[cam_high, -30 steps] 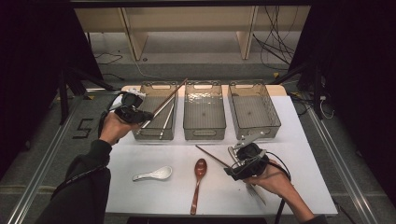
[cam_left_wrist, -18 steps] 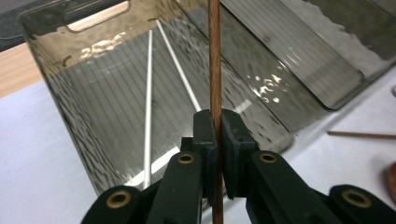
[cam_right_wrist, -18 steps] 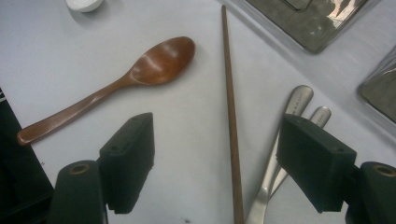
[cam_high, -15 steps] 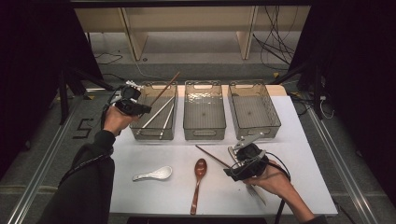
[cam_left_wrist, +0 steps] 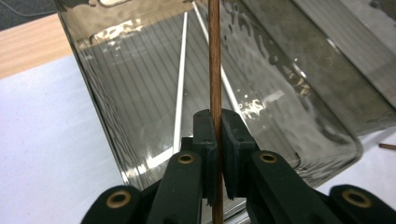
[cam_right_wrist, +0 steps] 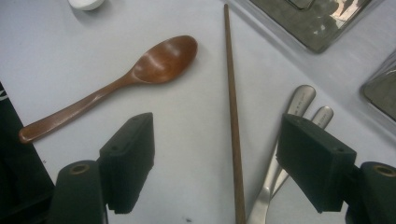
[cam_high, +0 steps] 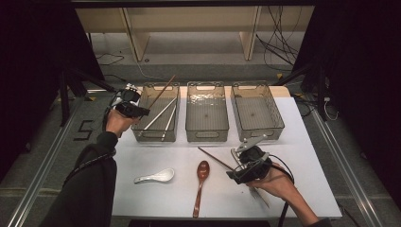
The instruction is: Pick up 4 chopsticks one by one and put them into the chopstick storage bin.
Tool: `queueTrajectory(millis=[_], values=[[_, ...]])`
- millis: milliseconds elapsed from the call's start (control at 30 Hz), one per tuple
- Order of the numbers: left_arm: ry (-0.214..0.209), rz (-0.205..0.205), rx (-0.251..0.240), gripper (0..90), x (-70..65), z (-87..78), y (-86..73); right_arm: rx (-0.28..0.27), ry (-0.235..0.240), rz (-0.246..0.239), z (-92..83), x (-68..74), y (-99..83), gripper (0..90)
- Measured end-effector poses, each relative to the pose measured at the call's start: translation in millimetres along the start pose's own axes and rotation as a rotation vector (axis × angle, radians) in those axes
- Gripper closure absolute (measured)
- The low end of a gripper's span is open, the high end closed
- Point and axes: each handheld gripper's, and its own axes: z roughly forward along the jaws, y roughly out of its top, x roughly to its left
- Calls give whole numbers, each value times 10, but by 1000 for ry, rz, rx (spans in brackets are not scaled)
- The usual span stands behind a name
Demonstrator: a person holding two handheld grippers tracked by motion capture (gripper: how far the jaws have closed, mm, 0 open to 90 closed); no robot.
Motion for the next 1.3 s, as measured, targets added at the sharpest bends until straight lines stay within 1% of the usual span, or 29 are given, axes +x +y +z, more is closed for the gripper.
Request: queueTrajectory(millis=[67, 267, 400, 500, 533, 600, 700, 767, 900, 933, 967, 1033, 1167, 1233, 1300], values=[[5, -7, 1, 847, 13, 17, -4, 0, -2, -4, 2, 7, 4, 285], [15, -11, 3, 846, 37, 47, 6, 2, 4, -3, 1, 1, 1, 285], [16, -20, 4, 845, 31, 79, 11, 3, 3, -8, -1, 7, 4, 285], [26, -20, -1, 837, 24, 105, -4, 3, 4, -8, -4, 2, 3, 285], [29, -25, -6, 821, 22, 110, -8, 2, 4, -9, -4, 1, 2, 285], [34, -32, -4, 727, 8, 119, -13, 2, 5, -9, -5, 1, 1, 285], [5, -45, -2, 597, -31, 93, -7, 2, 5, -10, -6, -1, 1, 285], [-17, -51, -20, 520, -73, 52, -2, 1, 5, -8, -6, -4, 2, 285], [-62, -39, -42, 371, -185, -49, -16, 3, 4, 1, -15, -2, 5, 285], [-74, -31, -40, 341, -208, -78, -22, 3, 4, 0, -15, -3, 5, 285], [-82, -30, -49, 314, -237, -107, -32, 4, 4, 0, -14, -4, 5, 285], [-104, -19, -57, 275, -298, -174, -54, 6, 3, 1, -11, -7, 4, 285], [-148, 7, -87, 238, -429, -322, -116, 2, -2, 1, -9, -26, 8, 285], [-184, 6, -95, 221, -499, -395, -166, 6, -2, 8, -9, -32, 9, 285], [-208, 30, -100, 202, -584, -459, -230, 11, -4, 9, 0, -41, 9, 285]])
